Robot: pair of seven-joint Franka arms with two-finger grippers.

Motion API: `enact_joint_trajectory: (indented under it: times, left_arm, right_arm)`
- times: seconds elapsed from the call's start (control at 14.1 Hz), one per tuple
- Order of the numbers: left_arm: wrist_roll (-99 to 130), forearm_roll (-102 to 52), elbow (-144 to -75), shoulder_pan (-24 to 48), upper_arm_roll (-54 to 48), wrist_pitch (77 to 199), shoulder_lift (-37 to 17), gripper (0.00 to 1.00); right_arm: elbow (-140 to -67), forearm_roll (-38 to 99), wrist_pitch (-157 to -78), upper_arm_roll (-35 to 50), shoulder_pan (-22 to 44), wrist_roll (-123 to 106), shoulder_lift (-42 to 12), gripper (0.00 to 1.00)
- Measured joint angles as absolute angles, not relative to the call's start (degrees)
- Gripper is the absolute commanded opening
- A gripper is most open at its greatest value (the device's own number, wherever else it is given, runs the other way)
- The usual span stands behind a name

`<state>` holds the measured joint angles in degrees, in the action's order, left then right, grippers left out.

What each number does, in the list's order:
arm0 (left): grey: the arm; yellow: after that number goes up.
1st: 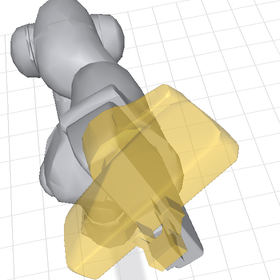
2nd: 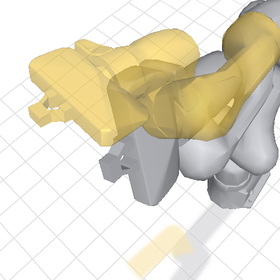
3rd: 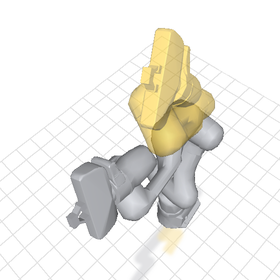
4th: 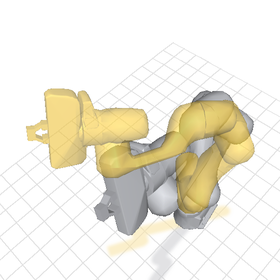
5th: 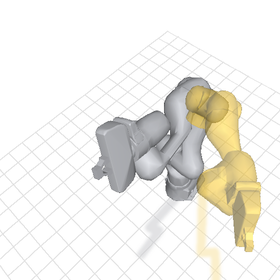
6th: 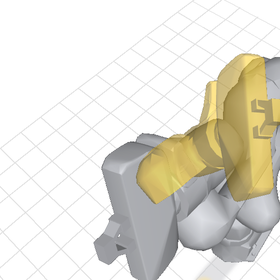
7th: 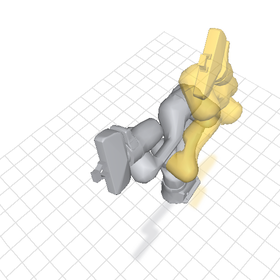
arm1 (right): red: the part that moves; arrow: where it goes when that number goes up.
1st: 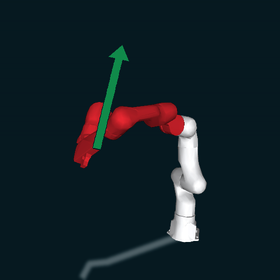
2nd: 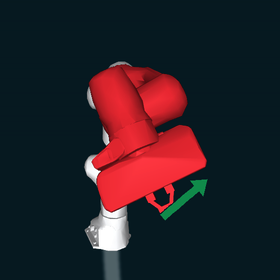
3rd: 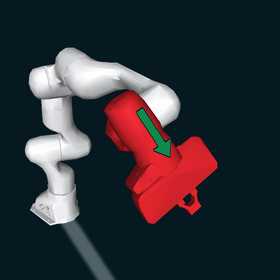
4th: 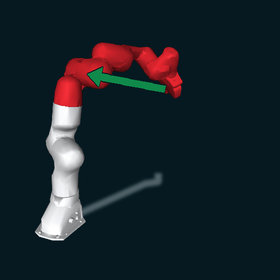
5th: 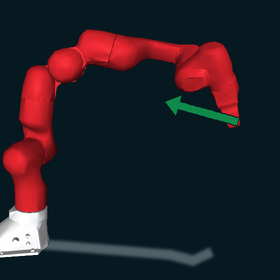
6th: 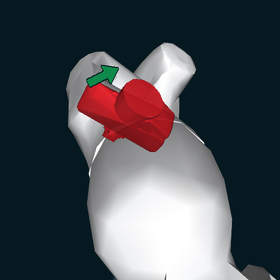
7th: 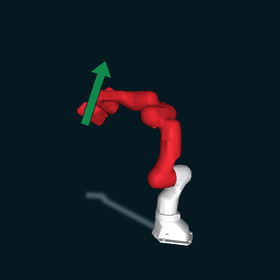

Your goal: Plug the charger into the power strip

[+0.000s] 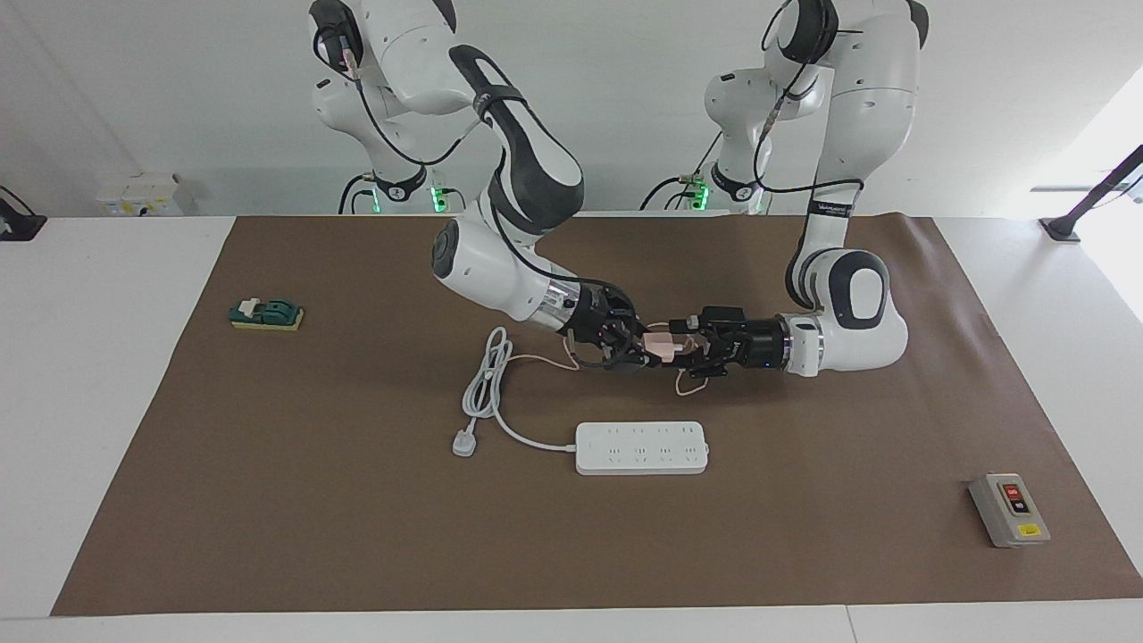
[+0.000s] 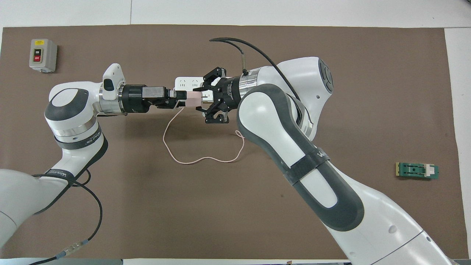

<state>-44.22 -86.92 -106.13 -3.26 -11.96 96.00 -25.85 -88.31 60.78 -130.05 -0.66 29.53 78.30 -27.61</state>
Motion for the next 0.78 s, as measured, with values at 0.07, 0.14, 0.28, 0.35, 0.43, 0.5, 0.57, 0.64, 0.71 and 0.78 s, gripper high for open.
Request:
enact_joint_trajectory:
  times: [0.07,0.14,0.28,0.35,0.43,0.5,0.57,0.64,0.71,0.78]
  left_arm:
    - [-44.22,-86.92,-106.13,-3.26,-11.97,96.0,-25.85,0.97]
    - [-44.21,-86.93,-106.13,-3.26,-11.97,96.0,-25.85,0.95]
    - [-44.19,-86.94,-106.13,-3.26,-12.01,96.0,-25.85,0.77]
    - [-44.19,-86.95,-106.13,-3.26,-12.03,96.0,-25.85,0.64]
    - [-44.15,-86.96,-106.13,-3.26,-12.05,96.0,-25.85,0.34]
    - [-44.04,-86.97,-106.13,-3.26,-12.05,96.0,-25.85,0.2]
    - [-44.03,-86.97,-106.13,-3.26,-12.05,96.0,-25.85,0.12]
    - [-44.02,-86.98,-106.13,-3.26,-12.06,96.0,-25.85,0.0]
    - [-44.01,-86.95,-106.14,-3.26,-12.05,96.04,-25.86,0.0]
    - [-43.96,-87.07,-106.17,-3.28,-11.98,96.06,-25.9,0.0]
  right_arm:
    - [-88.31,61.0,-130.05,-0.66,29.53,78.3,-27.61,0.0]
    - [-88.31,61.67,-130.05,-0.66,29.53,78.3,-27.61,0.0]
    - [-88.31,61.9,-130.05,-0.67,29.53,78.3,-27.61,0.0]
    - [-88.31,61.9,-130.05,-0.67,29.53,78.3,-27.61,0.0]
    - [-88.31,61.9,-130.05,-0.67,29.53,78.3,-27.61,0.0]
    - [-88.31,61.91,-130.05,-0.67,29.53,78.3,-27.61,0.0]
    - [-88.3,61.91,-130.05,-0.67,29.53,78.3,-27.61,0.0]
    - [-88.3,61.91,-130.05,-0.67,29.53,78.3,-27.61,0.0]
    - [-88.27,61.95,-130.05,-0.68,29.53,78.3,-27.6,0.0]
    - [-88.1,62.0,-130.05,-0.68,29.51,78.3,-27.58,0.0]
